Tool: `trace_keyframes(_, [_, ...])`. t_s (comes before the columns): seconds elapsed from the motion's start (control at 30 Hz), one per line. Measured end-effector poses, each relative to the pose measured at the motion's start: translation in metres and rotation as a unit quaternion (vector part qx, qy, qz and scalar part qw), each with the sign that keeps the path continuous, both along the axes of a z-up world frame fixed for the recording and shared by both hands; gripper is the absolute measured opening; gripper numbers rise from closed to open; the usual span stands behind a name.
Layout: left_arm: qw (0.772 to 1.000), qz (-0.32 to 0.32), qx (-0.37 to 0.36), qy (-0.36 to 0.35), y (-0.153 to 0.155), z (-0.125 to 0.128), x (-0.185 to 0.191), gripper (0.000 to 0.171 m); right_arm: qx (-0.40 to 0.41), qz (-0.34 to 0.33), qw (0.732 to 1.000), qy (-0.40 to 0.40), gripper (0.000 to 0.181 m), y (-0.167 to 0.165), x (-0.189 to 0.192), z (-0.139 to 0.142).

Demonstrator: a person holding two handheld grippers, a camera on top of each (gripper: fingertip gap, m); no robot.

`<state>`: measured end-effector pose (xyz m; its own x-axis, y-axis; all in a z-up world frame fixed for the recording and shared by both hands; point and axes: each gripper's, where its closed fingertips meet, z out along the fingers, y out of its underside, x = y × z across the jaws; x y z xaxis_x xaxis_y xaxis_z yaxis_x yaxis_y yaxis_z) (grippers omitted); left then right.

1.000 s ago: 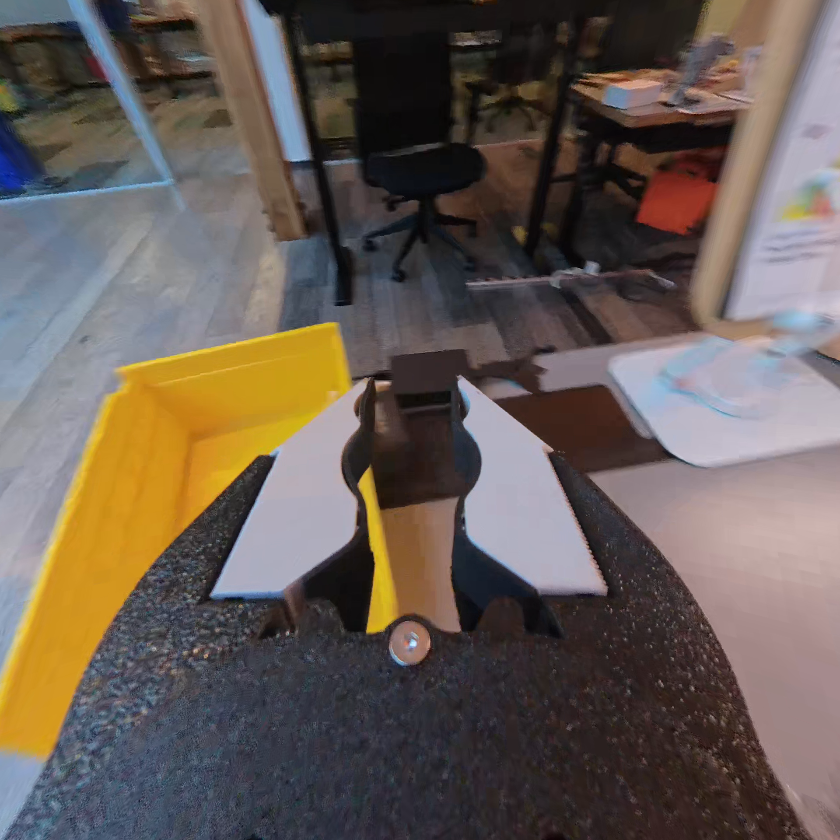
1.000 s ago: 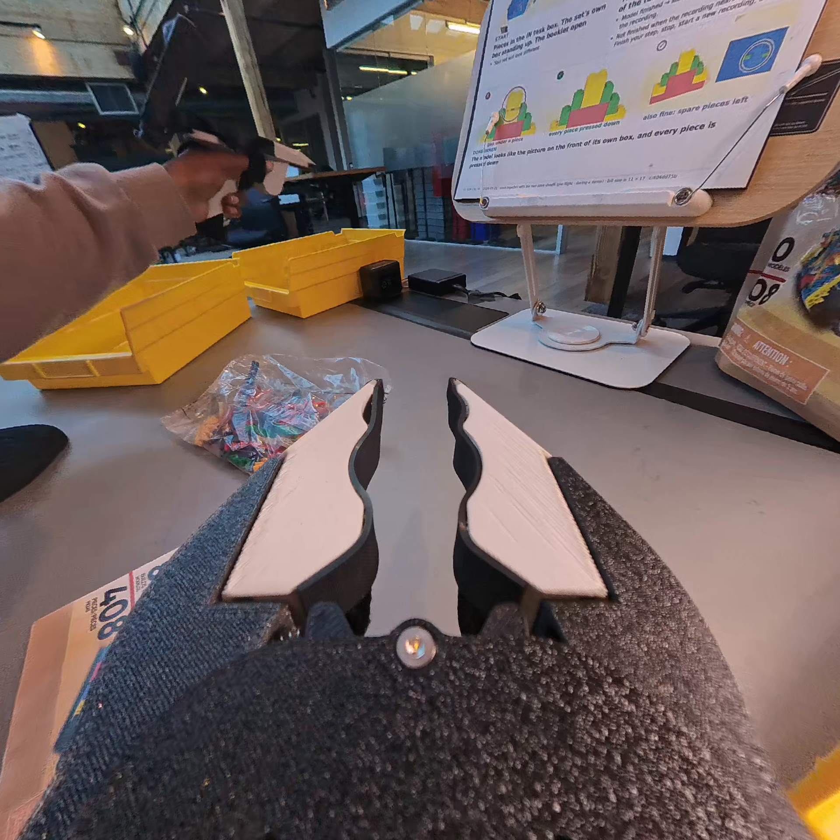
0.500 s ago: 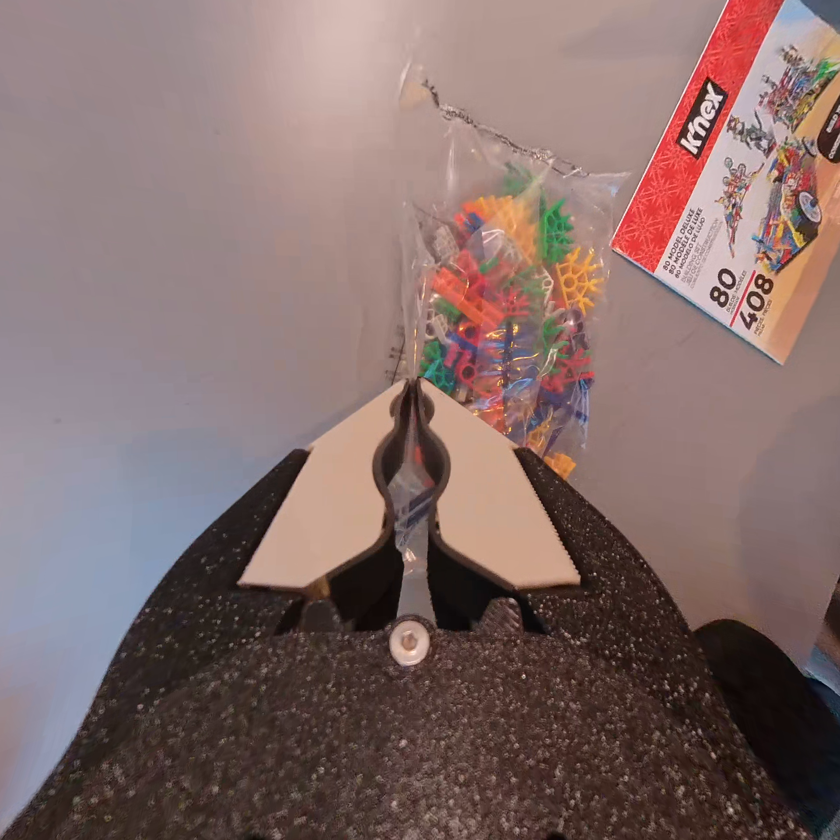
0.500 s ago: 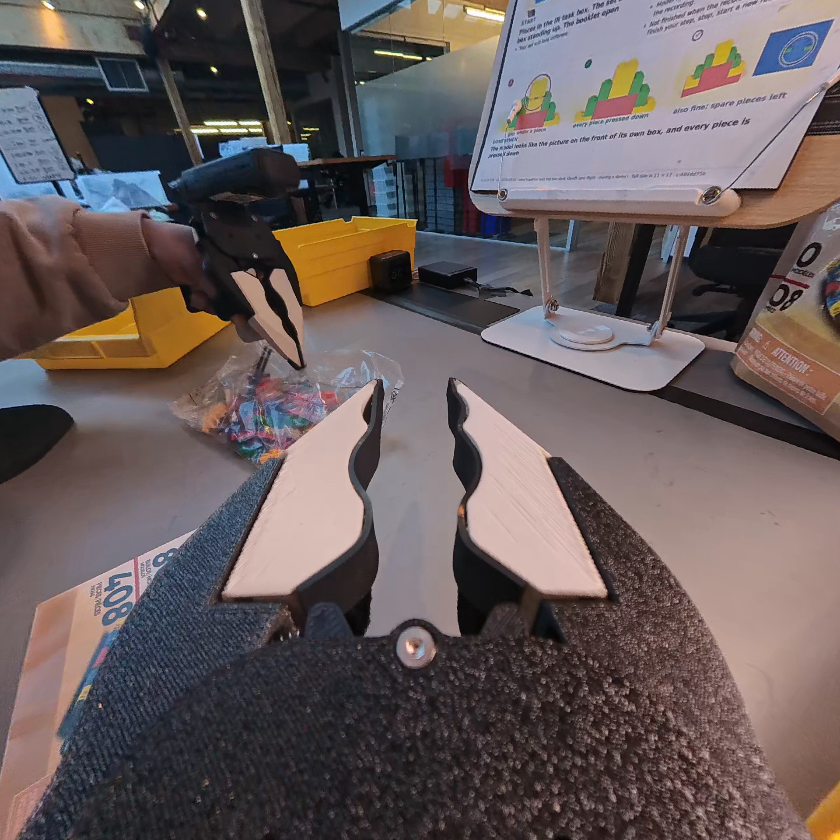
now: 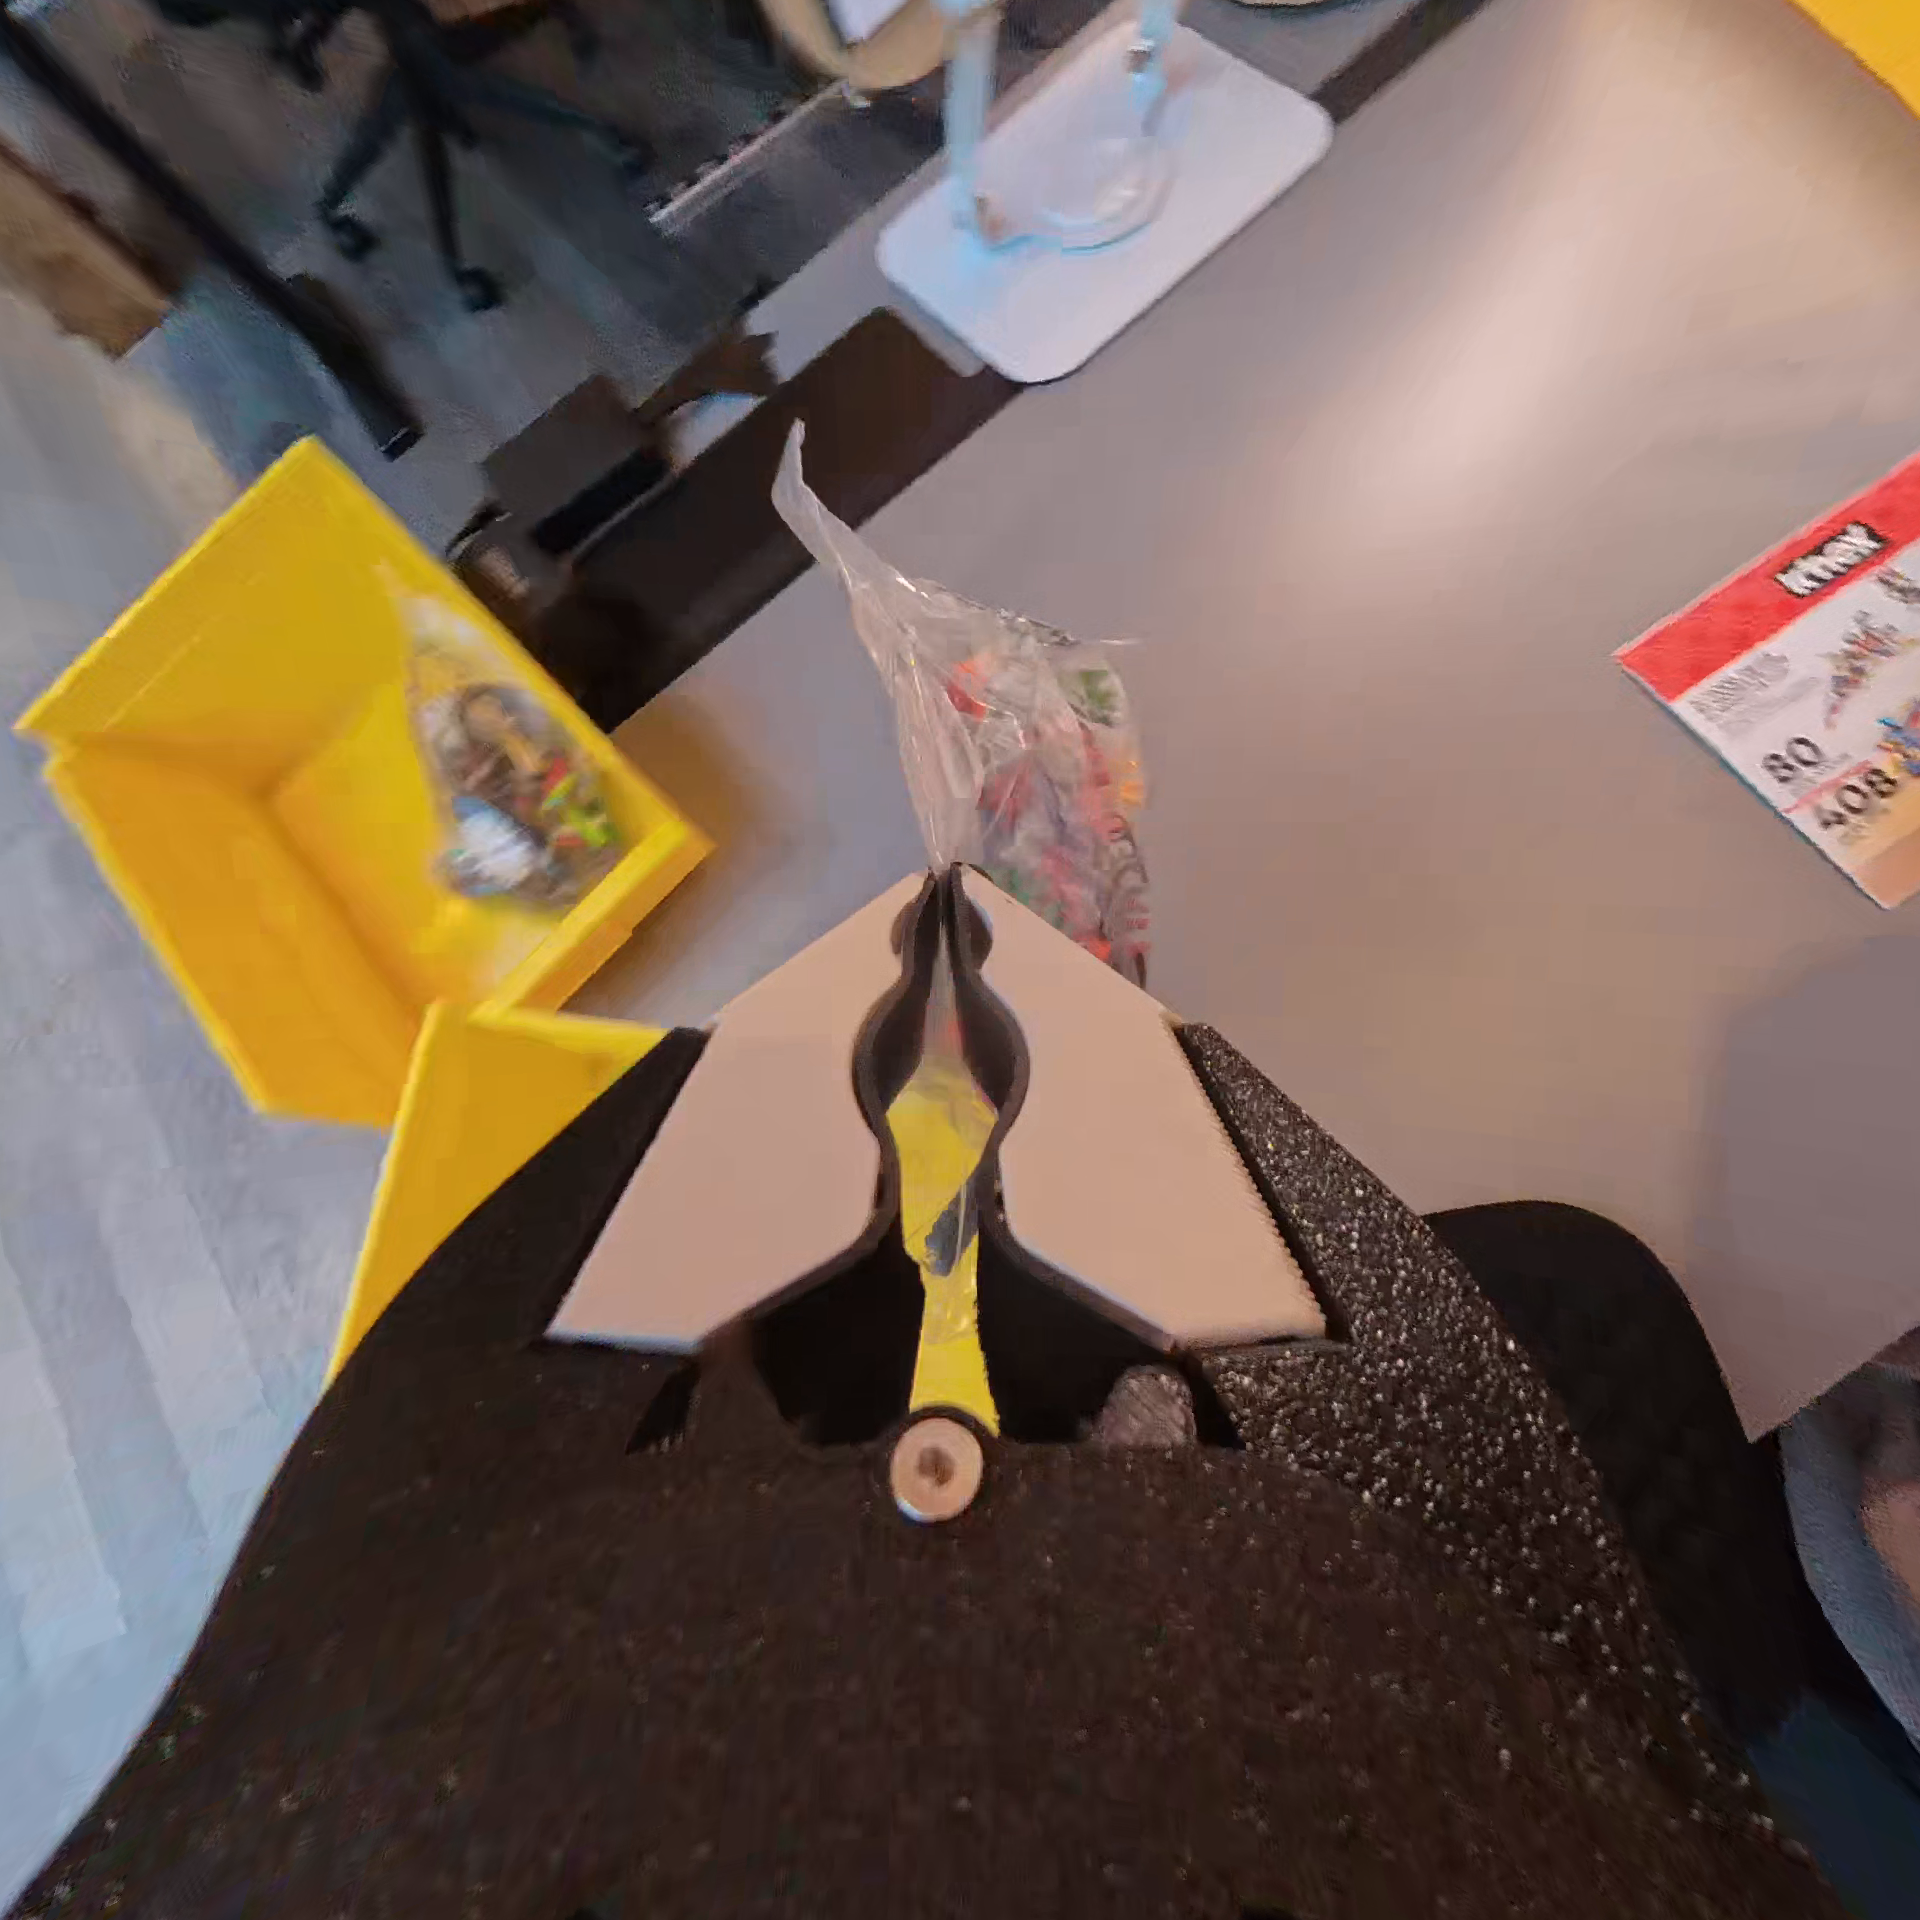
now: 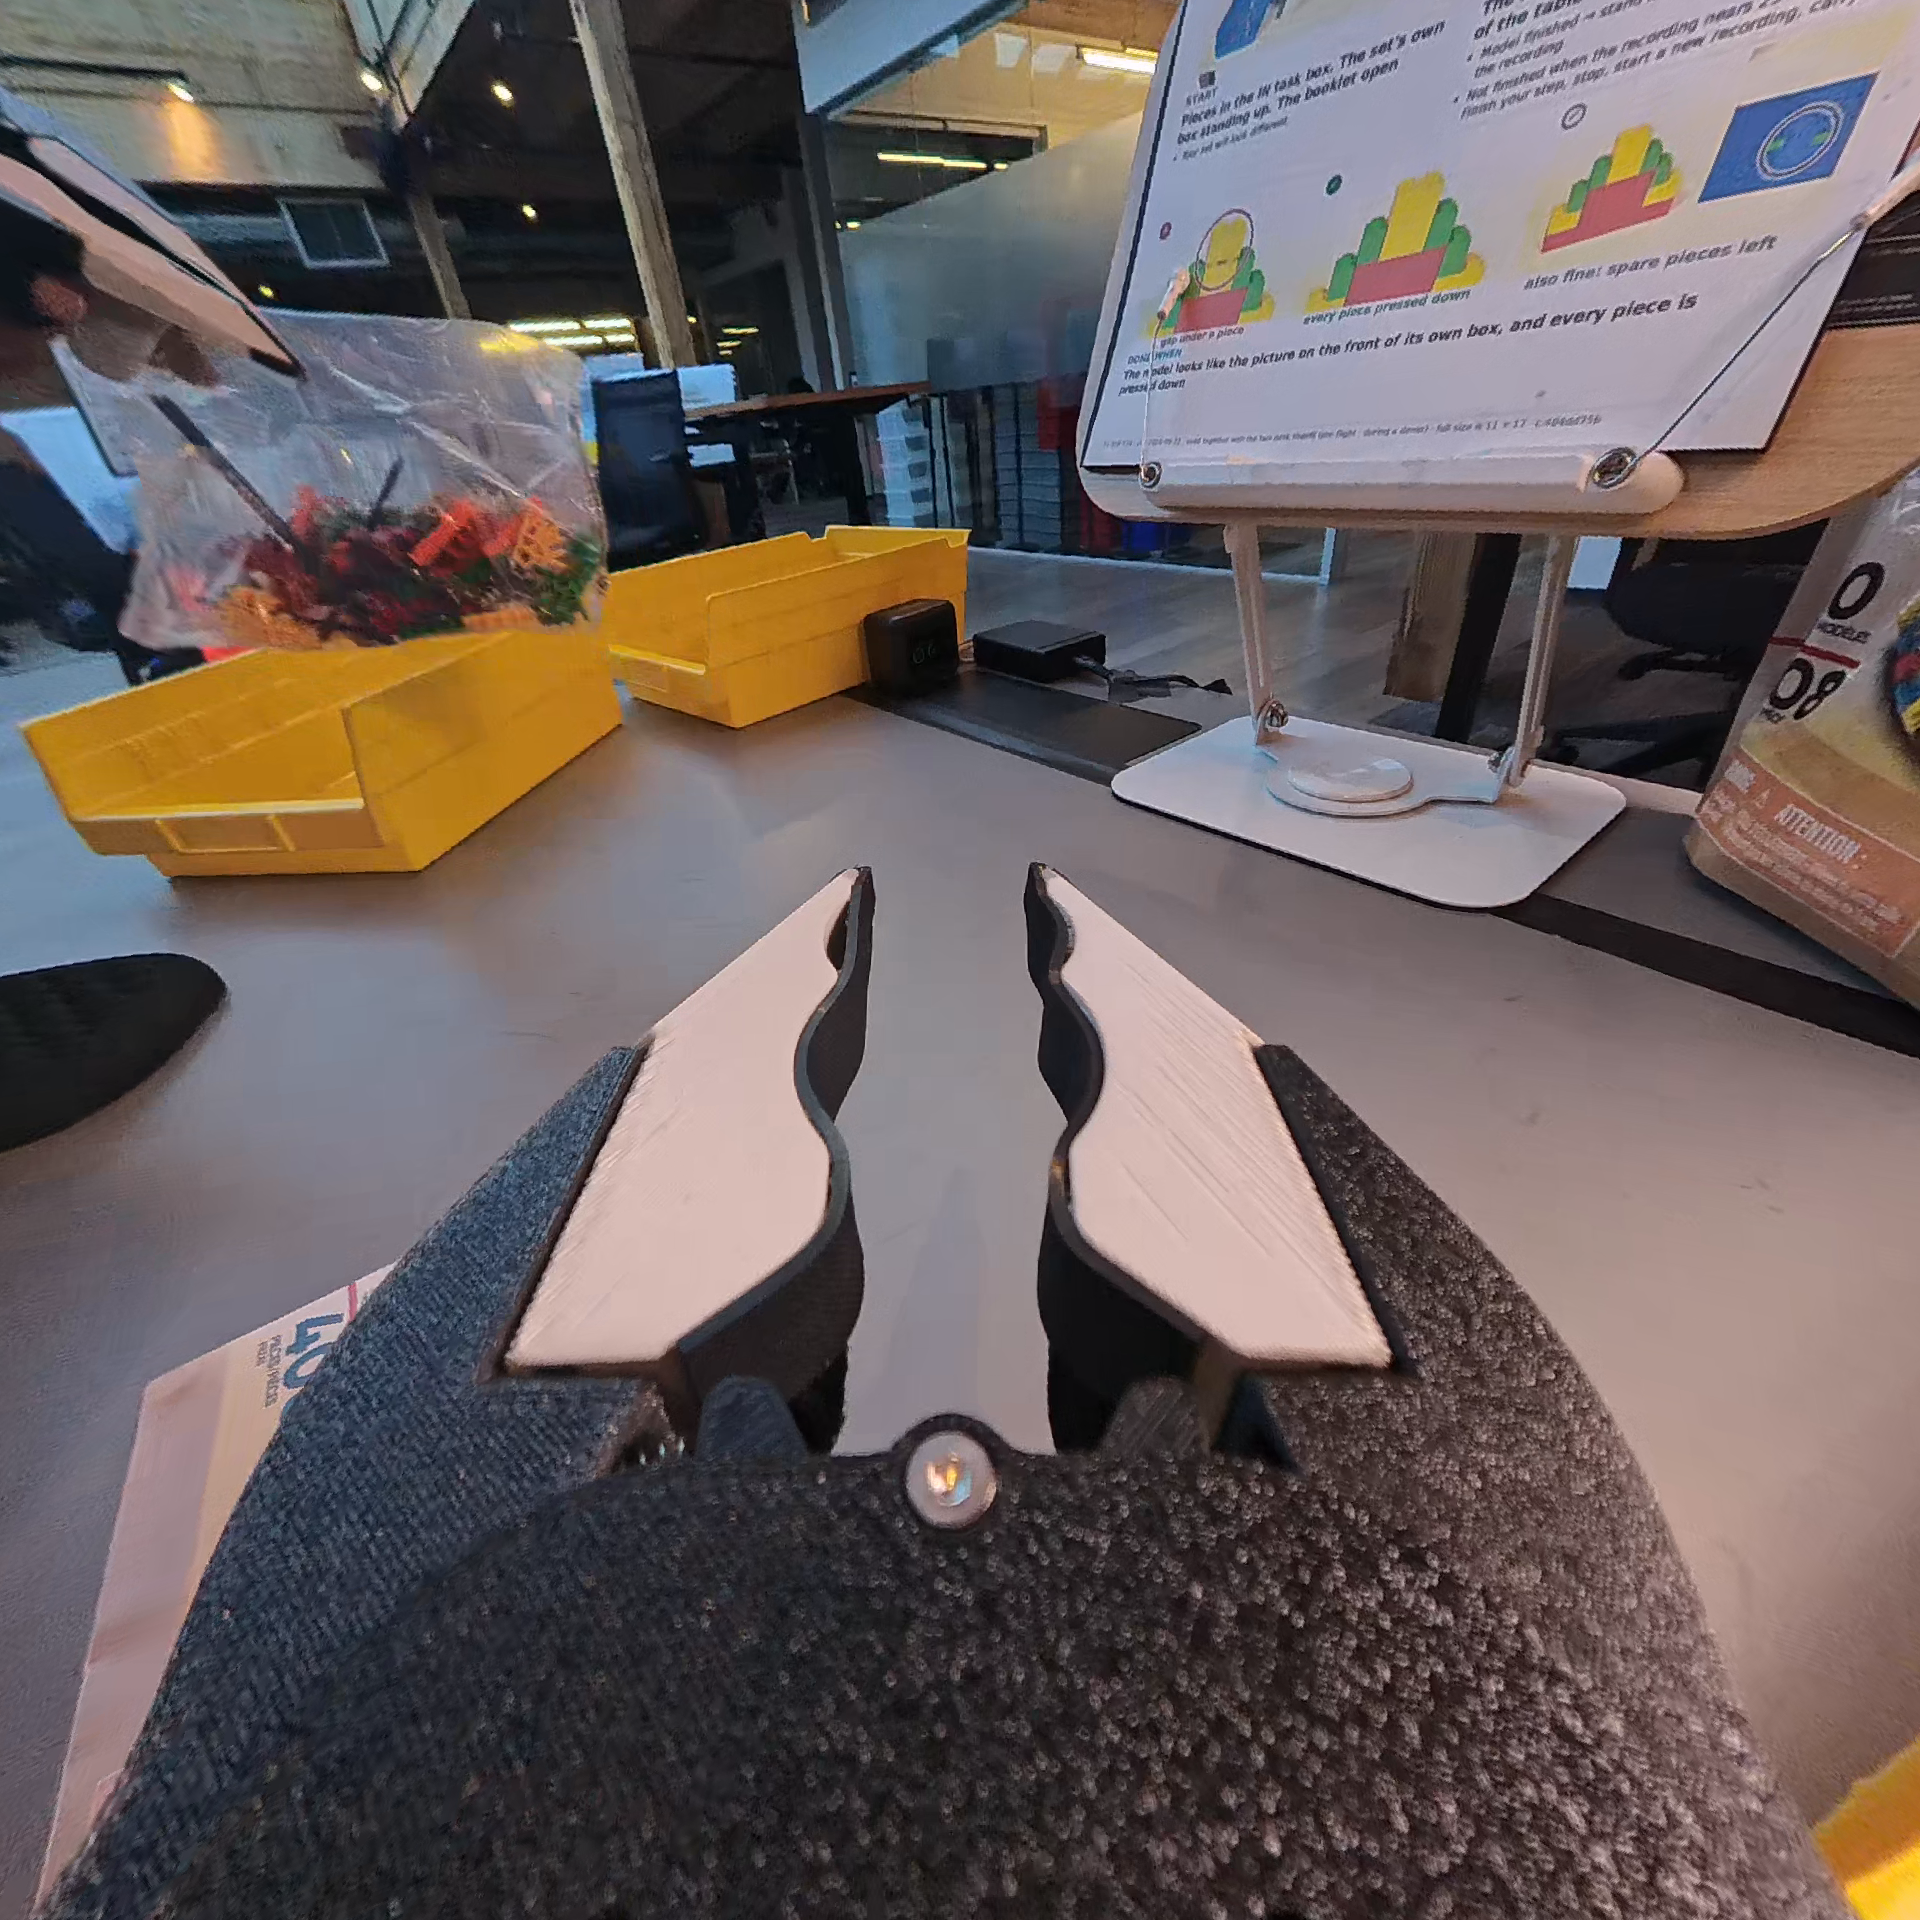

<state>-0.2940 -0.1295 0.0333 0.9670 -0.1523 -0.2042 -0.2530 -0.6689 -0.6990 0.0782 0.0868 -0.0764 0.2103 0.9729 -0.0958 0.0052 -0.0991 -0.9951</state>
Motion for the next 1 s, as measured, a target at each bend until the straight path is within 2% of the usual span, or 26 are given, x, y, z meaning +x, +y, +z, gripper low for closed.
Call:
trace_keyframes(0.07, [0.998, 0.065, 0.011, 0.011, -0.025, 0.006, -0.038, 0.0, 0.001, 0.0, 1.0, -0.003, 0.029, 0.0, 0.0, -0.001])
trace_keyframes(0.17, [0.99, 0.139, 0.019, 0.022, -0.05, -0.006, -0.078, 0.0, 0.002, 0.004, 1.0, -0.007, 0.029, -0.002, -0.002, -0.002])
trace_keyframes(0.23, [0.985, 0.163, 0.03, 0.042, -0.055, -0.016, -0.091, 0.003, 0.001, 0.007, 1.0, -0.011, 0.029, -0.003, -0.003, -0.005])
trace_keyframes(0.3, [0.986, 0.153, 0.048, 0.046, -0.048, -0.02, -0.079, 0.023, -0.001, 0.008, 1.0, -0.017, 0.029, -0.003, -0.005, -0.008])
trace_keyframes(0.37, [0.991, 0.105, 0.07, 0.036, -0.029, -0.024, -0.042, 0.033, -0.002, 0.01, 1.0, -0.022, 0.029, -0.003, -0.006, -0.011])
trace_keyframes(0.47, [0.996, -0.02, 0.084, -0.021, 0.011, -0.047, 0.051, 0.042, -0.001, 0.022, 0.999, -0.033, 0.031, -0.006, -0.007, -0.014])
trace_keyframes(0.53, [0.988, -0.114, 0.076, -0.065, 0.036, -0.073, 0.121, 0.047, -0.002, 0.055, 0.997, -0.063, 0.036, -0.015, -0.01, -0.021])
trace_keyframes(0.6, [0.974, -0.195, 0.052, -0.103, 0.056, -0.107, 0.186, 0.049, 0.003, 0.101, 0.986, -0.132, 0.045, -0.027, -0.011, -0.039])
trace_keyframes(0.7, [0.954, -0.274, -0.01, -0.119, 0.077, -0.162, 0.256, 0.058, 0.023, 0.161, 0.949, -0.269, 0.056, -0.044, 0.003, -0.071])
trace_keyframes(0.8, [0.938, -0.325, -0.057, -0.11, 0.085, -0.197, 0.298, 0.065, 0.031, 0.197, 0.895, -0.398, 0.079, -0.059, 0.033, -0.102])
trace_keyframes(0.87, [0.934, -0.337, -0.062, -0.104, 0.089, -0.209, 0.308, 0.065, 0.032, 0.205, 0.859, -0.469, 0.086, -0.066, 0.054, -0.121])
trace_keyframes(0.9, [0.933, -0.338, -0.062, -0.105, 0.09, -0.213, 0.309, 0.065, 0.037, 0.207, 0.845, -0.492, 0.086, -0.068, 0.06, -0.13])
trace_keyframes(1.0, [0.933, -0.334, -0.058, -0.119, 0.09, -0.223, 0.307, 0.065, 0.048, 0.219, 0.842, -0.491, 0.068, -0.074, 0.057, -0.13])
